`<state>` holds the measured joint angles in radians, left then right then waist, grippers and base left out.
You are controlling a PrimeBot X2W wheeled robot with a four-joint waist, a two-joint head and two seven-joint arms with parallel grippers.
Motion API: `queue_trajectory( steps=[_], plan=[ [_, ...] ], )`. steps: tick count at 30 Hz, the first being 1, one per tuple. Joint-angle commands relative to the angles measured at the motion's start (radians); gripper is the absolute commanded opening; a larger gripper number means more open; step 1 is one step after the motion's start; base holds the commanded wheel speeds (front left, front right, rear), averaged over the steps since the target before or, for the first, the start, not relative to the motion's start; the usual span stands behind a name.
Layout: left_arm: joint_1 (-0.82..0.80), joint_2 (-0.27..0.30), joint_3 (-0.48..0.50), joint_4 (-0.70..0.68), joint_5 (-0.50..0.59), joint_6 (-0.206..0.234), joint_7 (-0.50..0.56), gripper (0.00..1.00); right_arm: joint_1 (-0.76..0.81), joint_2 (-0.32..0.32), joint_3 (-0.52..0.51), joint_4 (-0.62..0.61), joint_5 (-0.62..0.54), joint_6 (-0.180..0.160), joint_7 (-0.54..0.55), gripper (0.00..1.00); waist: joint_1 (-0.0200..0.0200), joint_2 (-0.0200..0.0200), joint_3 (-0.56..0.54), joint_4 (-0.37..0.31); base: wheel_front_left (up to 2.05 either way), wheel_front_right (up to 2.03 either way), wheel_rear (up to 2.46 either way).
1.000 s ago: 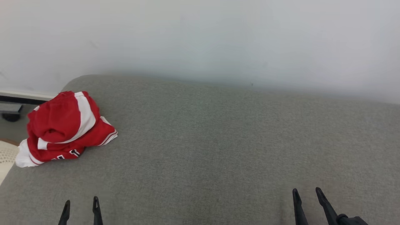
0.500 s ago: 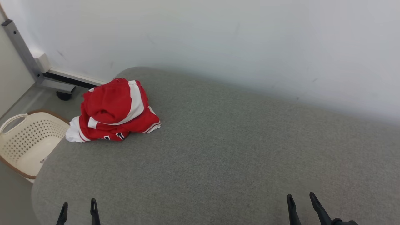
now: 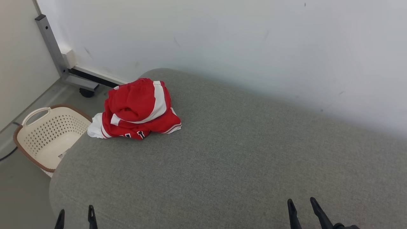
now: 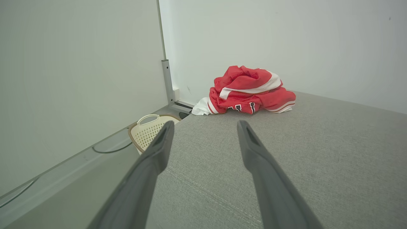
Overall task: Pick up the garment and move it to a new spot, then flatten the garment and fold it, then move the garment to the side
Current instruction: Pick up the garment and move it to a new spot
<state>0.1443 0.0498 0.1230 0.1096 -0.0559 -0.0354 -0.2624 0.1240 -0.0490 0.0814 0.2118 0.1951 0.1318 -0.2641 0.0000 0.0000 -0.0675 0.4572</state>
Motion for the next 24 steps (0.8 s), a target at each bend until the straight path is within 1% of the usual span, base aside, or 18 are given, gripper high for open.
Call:
queue_trajectory(
  steps=[1,8,14,17,22,24],
  plan=[
    [0.017,0.001,0.001,-0.006,-0.005,0.001,-0.003,1.0,0.0,-0.002,0.002,0.002,0.002,-0.002,-0.002,1.0,0.0,0.0,0.0,-0.003,0.0,0.0,0.0],
    [-0.026,0.001,-0.004,-0.001,-0.059,0.023,-0.003,1.0,-0.008,-0.002,0.014,-0.002,-0.013,-0.002,-0.002,1.0,0.0,0.0,0.013,-0.054,0.0,0.0,0.0],
    [-0.132,0.001,-0.006,0.032,-0.054,-0.002,-0.003,1.0,-0.028,-0.003,0.018,-0.004,-0.027,-0.002,-0.002,1.0,0.0,0.0,0.036,-0.127,0.0,0.0,0.0],
    [-0.213,0.003,0.015,0.069,-0.051,-0.023,-0.003,1.0,-0.046,-0.003,0.018,-0.003,-0.032,-0.002,-0.002,1.0,0.0,0.0,0.051,-0.171,0.0,0.0,0.0],
    [-0.349,0.034,0.068,0.166,-0.062,-0.044,-0.002,1.0,-0.068,-0.003,0.015,-0.005,-0.042,-0.002,-0.002,1.0,0.0,0.0,0.085,-0.243,0.0,0.0,0.0],
    [-0.406,0.055,0.085,0.209,-0.063,-0.052,-0.003,1.0,-0.077,-0.003,0.009,-0.008,-0.047,-0.002,-0.002,1.0,0.0,0.0,0.104,-0.268,0.0,0.0,0.0]
  ],
)
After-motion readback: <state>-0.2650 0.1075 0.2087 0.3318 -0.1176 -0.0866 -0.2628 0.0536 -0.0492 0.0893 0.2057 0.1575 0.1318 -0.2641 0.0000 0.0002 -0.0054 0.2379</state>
